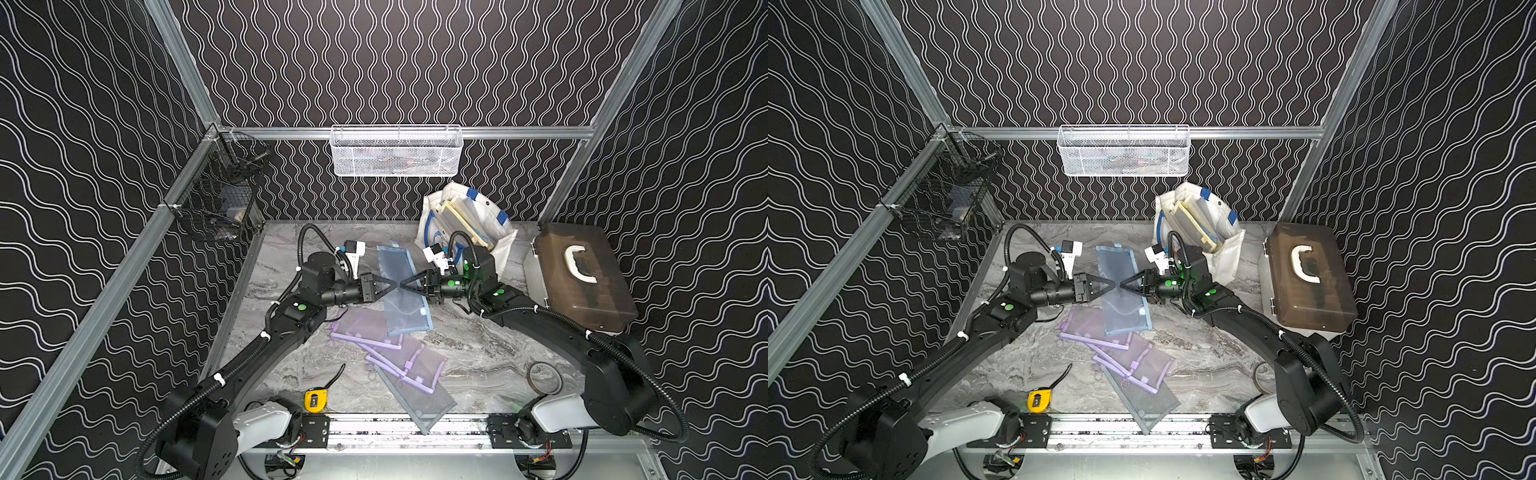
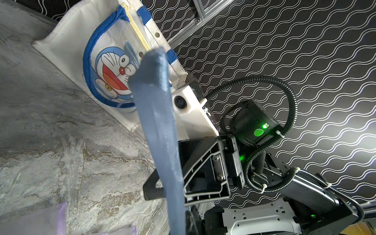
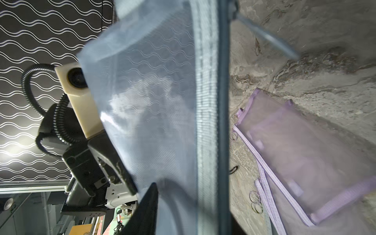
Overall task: Put the pencil pouch into the canvas bag
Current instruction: Pick up the pencil pouch.
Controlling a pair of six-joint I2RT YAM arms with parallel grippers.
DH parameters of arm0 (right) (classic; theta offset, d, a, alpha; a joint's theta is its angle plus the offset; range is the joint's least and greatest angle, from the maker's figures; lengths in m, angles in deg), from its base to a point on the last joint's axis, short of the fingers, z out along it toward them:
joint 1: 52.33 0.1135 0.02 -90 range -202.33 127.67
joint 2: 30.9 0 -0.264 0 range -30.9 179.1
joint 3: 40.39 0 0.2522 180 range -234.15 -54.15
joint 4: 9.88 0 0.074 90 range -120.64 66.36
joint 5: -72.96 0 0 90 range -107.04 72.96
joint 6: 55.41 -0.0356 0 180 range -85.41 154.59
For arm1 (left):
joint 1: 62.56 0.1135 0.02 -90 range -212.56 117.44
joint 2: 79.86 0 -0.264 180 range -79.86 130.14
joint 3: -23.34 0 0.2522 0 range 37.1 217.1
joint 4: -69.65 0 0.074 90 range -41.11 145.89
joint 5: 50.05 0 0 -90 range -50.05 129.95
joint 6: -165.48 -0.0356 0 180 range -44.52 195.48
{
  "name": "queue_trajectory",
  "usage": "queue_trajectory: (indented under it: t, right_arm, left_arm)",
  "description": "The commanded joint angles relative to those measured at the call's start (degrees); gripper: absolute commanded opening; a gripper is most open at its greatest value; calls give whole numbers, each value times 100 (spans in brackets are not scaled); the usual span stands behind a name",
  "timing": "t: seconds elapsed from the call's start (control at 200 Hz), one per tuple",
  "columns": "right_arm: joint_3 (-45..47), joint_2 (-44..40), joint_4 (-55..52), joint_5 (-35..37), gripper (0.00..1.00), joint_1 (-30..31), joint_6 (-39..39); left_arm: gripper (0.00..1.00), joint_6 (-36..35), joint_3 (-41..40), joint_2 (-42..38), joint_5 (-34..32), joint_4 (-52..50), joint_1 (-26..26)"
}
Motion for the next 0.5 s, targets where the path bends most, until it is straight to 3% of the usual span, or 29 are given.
queue_trajectory:
  t: [0.0, 0.175, 0.28, 0.495]
  right_arm:
    - [34, -91, 639, 39, 25, -17, -209]
    - [-98, -144, 336, 152, 0, -48, 71]
    - [-438, -115, -439, 282, 0, -66, 594]
    - [-1909, 242, -2701, 749, 0, -378, 1990]
  left_arm:
    - [0, 180, -104, -27, 64, 365, 3]
    - [0, 79, -157, 0, -27, 237, 5]
    - [0, -162, -104, 20, -123, -110, 3]
    - [58, -958, 112, 91, -776, -1468, 46]
